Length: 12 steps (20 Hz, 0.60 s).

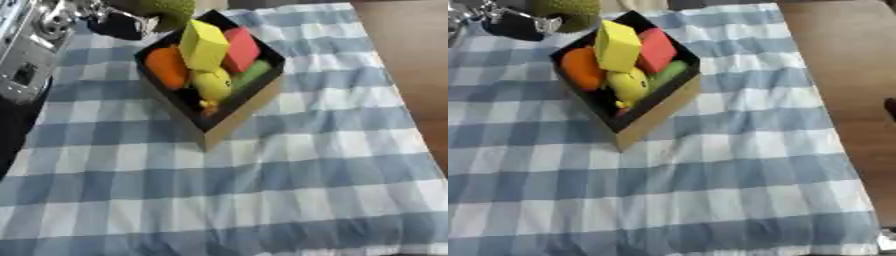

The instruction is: Pick up objects on the table and place them in the box.

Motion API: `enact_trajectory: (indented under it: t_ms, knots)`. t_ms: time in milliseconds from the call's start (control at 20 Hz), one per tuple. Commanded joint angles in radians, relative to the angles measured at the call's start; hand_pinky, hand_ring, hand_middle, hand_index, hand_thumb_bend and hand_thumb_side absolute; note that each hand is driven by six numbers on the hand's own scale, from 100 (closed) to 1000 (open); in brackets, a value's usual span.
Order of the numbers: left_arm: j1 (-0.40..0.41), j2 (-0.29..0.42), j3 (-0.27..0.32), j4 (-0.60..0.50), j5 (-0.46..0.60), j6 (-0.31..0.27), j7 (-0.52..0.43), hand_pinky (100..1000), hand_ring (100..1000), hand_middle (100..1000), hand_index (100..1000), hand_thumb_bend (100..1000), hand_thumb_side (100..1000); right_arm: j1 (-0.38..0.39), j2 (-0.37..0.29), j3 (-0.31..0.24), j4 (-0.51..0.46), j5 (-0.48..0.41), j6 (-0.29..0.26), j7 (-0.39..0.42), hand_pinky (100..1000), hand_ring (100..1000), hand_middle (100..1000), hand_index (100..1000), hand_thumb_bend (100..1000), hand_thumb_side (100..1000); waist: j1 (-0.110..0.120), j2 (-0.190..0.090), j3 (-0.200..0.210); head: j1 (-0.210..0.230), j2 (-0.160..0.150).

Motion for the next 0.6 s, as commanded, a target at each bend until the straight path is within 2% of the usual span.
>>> enact_trajectory:
  t_ms: [50, 300, 600]
  knots:
    - [-0.019, 0.032, -0.001, -0.041, 0.035, -0.009, -0.026, 663, 581, 435, 585, 100, 100, 0.004, -0.031, -0.01, -0.02, -0.008, -0.058, 0.061, 1000, 1000, 301, 994, 100, 503, 0.007, -0.036, 0.003, -0.007, 0.005]
    - [-0.006, 0.028, -0.015, -0.054, 0.068, -0.009, -0.059, 665, 584, 436, 585, 100, 112, 0.006, -0.034, -0.01, -0.02, -0.011, -0.053, 0.057, 1000, 1000, 301, 994, 100, 505, 0.009, -0.042, 0.005, -0.008, 0.005]
    - [0.037, -0.01, -0.021, -0.069, 0.106, -0.003, -0.089, 667, 585, 436, 584, 100, 160, 0.004, -0.036, -0.01, -0.02, -0.008, -0.046, 0.054, 1000, 1000, 301, 994, 100, 506, 0.011, -0.044, 0.01, -0.012, 0.005]
